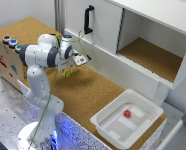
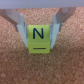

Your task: Grasp the yellow block, then rotate it right

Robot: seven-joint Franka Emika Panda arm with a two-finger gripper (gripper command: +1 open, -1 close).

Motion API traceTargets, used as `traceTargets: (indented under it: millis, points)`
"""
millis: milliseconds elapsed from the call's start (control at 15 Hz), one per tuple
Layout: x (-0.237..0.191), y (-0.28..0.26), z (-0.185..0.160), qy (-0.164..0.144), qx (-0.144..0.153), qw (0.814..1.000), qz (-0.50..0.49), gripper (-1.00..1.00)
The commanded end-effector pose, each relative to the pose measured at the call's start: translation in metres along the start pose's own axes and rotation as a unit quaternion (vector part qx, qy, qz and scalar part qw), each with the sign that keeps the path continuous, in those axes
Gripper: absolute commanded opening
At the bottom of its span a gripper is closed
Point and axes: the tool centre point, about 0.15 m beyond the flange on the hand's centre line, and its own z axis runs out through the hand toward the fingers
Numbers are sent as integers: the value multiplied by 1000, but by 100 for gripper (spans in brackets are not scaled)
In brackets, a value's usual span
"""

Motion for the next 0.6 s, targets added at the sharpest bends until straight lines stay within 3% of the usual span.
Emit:
traceTargets:
  millis: [0,133,333,533]
  points:
    - [-8,4,-25,7,-20,997,70,-100]
    - [-11,0,-32,1,-20,994,111,-100]
    - [-16,-10,-28,0,6,982,187,-100]
    - [-11,-16,-30,14,33,957,289,-100]
